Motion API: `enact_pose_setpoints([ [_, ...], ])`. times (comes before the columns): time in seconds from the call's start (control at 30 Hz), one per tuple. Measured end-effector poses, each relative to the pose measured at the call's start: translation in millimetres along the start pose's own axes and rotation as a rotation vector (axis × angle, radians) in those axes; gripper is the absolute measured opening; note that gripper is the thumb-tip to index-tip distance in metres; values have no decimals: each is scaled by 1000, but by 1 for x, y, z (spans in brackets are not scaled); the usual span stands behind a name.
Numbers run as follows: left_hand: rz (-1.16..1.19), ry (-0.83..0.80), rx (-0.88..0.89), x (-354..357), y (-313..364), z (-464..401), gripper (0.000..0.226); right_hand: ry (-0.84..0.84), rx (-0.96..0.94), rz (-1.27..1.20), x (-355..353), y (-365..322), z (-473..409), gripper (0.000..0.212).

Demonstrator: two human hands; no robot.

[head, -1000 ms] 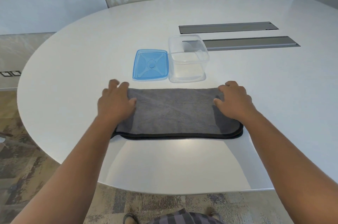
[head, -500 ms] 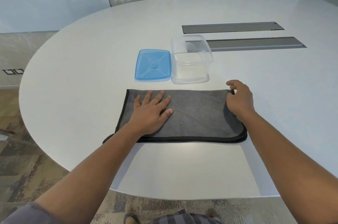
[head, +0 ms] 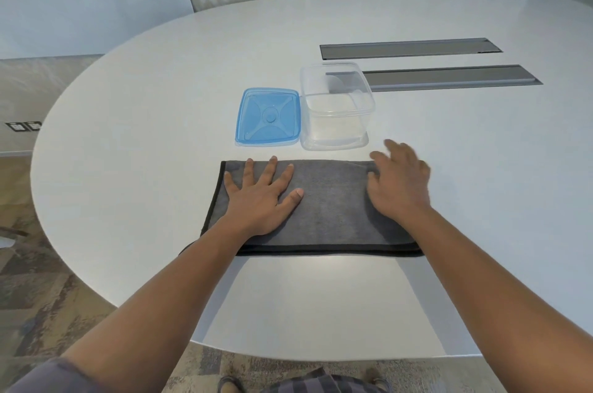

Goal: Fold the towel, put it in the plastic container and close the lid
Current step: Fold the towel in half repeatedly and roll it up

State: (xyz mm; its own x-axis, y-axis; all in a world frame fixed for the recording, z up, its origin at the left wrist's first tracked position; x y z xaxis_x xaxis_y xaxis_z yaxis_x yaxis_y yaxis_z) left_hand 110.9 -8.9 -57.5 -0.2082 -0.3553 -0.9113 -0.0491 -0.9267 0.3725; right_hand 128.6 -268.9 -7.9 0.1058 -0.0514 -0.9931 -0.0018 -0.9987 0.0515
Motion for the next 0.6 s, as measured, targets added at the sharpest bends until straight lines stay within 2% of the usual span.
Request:
enact_pose_setpoints([
  [0.1,-2,13,-22,0,-1,-2,76,-143,-141,2,15,-41,13,62],
  [0.23,43,35,-32,-6,-6,-6,72,-263,-168,36,39,-52,23,76],
  [0.47,-42,64,-48,-14,-21,-5,85,-254,-59,100,41,-14,30,92],
  [0.6,-71,140,39,-20,-10,3,79,-222,29,159,37,-2,36,94],
])
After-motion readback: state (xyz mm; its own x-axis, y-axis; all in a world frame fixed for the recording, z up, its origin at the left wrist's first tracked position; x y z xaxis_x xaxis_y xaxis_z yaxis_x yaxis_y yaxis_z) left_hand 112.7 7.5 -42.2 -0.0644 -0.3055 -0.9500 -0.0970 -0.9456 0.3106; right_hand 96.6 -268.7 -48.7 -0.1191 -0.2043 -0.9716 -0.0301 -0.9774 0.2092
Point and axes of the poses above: each hand's wrist, its own z-axis away from the middle knuckle, its own x-axis out of the palm, y = z × x, the point moved 10 cm from there along -z, towards the middle knuckle, and after that the axes turned 15 degrees about z, right-handed, at the moved point
